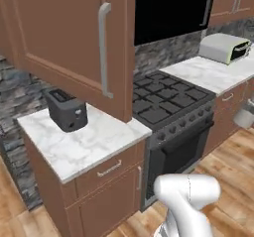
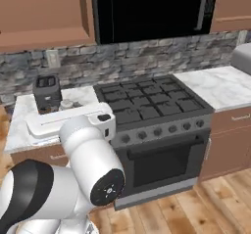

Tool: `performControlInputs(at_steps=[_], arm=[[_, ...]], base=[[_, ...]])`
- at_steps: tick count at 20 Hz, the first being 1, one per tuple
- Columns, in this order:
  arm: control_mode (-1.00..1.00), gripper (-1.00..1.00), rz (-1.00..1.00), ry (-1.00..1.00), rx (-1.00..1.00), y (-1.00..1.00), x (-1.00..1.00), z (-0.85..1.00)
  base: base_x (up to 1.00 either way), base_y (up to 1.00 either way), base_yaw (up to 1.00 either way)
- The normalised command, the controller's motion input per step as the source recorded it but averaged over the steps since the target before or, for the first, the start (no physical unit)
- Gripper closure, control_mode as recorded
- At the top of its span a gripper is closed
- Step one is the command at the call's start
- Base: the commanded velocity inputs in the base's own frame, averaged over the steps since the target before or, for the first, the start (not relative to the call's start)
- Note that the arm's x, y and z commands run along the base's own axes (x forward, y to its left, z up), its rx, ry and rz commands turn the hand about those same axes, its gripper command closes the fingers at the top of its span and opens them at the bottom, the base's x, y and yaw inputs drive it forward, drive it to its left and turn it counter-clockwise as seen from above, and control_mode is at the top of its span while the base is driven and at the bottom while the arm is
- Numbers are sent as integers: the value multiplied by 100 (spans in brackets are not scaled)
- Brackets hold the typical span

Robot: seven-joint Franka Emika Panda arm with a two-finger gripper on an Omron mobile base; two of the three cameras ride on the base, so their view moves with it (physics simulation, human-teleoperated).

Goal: Retrieve the shaker from the cabinet and place it next the steak on a plate on the dining table.

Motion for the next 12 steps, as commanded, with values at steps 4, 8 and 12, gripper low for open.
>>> performControlInputs(at_steps=[4, 8, 12], arm=[[100, 100, 0, 0, 0, 0, 0, 0], [100, 100, 0, 0, 0, 0, 0, 0], [100, 100, 0, 0, 0, 0, 0, 0]], base=[[0, 0, -100], [0, 0, -100], [0, 0, -100]])
